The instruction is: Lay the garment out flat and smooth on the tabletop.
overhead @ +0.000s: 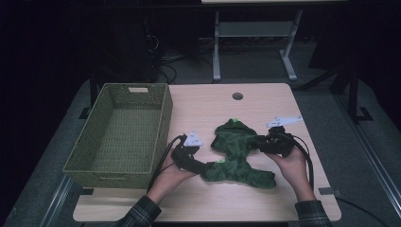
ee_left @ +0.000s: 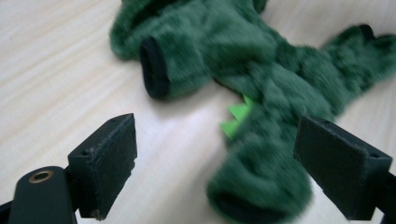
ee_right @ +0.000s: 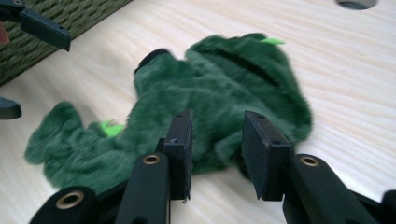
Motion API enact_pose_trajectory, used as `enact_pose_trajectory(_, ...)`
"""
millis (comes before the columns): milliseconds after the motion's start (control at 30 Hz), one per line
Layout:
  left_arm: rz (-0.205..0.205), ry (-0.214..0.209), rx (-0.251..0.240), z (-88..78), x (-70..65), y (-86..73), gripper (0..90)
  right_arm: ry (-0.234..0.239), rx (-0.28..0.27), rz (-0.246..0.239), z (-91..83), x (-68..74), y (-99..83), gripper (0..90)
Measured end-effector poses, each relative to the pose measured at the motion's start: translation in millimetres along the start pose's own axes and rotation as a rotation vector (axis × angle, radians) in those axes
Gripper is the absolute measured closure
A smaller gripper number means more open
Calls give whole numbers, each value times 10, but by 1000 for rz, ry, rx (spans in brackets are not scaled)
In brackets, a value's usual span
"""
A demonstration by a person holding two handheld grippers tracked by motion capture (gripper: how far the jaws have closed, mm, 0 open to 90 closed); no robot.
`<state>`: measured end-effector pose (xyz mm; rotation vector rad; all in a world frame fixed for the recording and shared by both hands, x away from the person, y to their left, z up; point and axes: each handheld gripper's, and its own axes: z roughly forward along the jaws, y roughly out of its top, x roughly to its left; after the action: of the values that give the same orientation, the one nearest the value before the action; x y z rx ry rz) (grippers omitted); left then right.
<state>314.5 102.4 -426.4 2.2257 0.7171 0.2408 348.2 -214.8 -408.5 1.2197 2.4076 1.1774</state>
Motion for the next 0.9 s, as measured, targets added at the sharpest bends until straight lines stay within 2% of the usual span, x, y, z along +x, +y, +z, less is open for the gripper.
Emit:
enact_pose_trajectory(133,14,-3,14,-54,-143,-150,129,15,-1,-29,-6,143,10,636)
enact_pose_trajectory(233,34,11,26,-70,-240,-263,129,28,2,-56,26,256,13,637)
enact_pose_trajectory(367,31,8,54,-72,-311,-388,129,53,-7,-89,70,385,7,654)
enact_pose_trajectory(433,39,12,68,-65,-341,-445,129,63,0,-91,91,461,2,661)
enact_pose_trajectory(567,59,29,97,-33,-371,-533,129,99,-4,-121,140,604,10,691)
enact_pose_trajectory(667,52,30,111,-23,-365,-575,128,121,-2,-143,191,720,20,708)
enact_pose_trajectory(833,52,41,106,-26,-346,-637,128,169,11,-178,295,918,37,731)
enact_pose_trajectory(900,36,39,90,-33,-327,-663,126,187,21,-194,346,1008,43,731)
